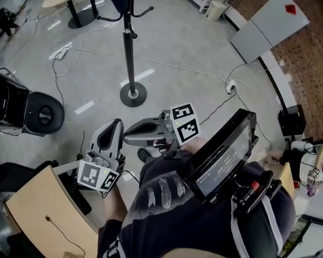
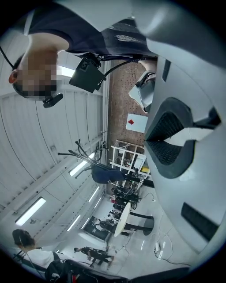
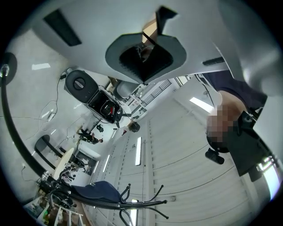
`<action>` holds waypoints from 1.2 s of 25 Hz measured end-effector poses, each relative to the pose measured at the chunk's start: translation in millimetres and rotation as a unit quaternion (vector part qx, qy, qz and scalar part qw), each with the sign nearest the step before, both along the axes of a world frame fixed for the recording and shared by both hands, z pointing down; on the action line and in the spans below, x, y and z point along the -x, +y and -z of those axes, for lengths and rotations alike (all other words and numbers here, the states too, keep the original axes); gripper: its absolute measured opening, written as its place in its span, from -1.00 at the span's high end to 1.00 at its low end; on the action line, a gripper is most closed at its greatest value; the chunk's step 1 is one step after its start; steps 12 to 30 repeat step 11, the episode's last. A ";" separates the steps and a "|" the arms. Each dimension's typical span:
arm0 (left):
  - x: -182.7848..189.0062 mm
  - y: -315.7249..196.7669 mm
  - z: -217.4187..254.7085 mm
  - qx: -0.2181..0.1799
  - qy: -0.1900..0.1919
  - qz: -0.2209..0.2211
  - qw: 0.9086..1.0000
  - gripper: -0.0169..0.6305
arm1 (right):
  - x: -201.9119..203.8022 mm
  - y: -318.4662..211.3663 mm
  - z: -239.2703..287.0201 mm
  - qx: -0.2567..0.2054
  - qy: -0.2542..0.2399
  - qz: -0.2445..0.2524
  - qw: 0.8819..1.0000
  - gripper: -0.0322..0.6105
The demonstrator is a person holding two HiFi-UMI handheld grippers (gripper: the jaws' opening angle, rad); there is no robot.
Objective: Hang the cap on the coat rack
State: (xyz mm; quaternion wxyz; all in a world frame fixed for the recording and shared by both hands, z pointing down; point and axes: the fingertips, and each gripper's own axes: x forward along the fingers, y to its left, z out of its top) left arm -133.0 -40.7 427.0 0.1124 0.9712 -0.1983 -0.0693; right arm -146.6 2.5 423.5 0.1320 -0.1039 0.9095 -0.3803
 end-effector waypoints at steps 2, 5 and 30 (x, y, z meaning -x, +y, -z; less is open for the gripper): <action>-11.0 4.3 0.3 0.001 -0.009 0.004 1.000 0.93 | -13.0 3.9 0.6 -0.003 -0.006 0.002 1.000 0.89; -40.7 17.5 2.2 -0.005 -0.028 0.004 1.000 0.93 | -42.4 16.1 3.5 -0.009 -0.023 -0.002 1.000 0.89; -139.5 45.4 2.2 -0.007 -0.045 0.006 0.999 0.93 | -145.0 49.8 3.1 -0.023 -0.046 -0.024 0.998 0.89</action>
